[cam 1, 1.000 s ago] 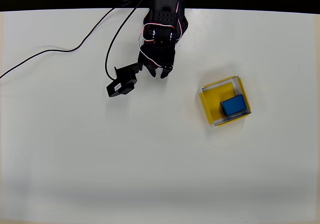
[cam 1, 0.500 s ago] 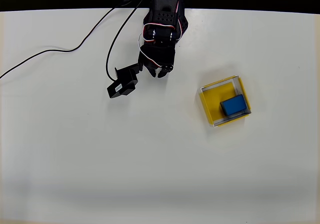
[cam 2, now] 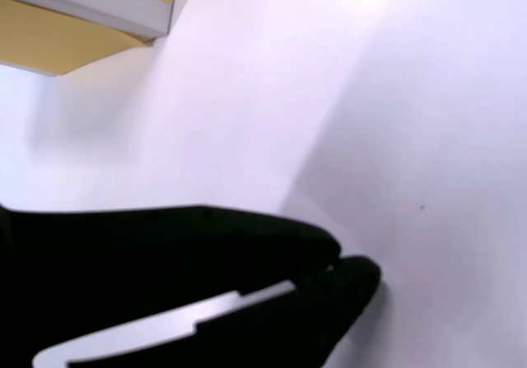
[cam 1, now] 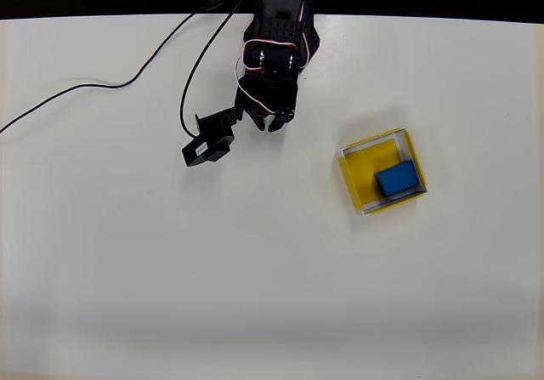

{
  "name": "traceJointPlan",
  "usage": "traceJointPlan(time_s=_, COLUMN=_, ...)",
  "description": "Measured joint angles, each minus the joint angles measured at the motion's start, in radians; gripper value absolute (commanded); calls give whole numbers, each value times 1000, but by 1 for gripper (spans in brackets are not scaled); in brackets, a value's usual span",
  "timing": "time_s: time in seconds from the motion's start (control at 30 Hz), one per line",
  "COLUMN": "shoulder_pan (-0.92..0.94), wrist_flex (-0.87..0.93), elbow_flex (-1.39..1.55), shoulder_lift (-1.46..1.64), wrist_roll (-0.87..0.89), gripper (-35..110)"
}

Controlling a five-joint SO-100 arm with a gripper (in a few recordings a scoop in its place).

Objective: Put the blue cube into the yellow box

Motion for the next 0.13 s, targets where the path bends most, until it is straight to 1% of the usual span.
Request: traceJointPlan(time_s=0.13, shoulder_pan=0, wrist_flex=0, elbow_flex=0, shoulder_lift=0, wrist_roll=0, gripper=0)
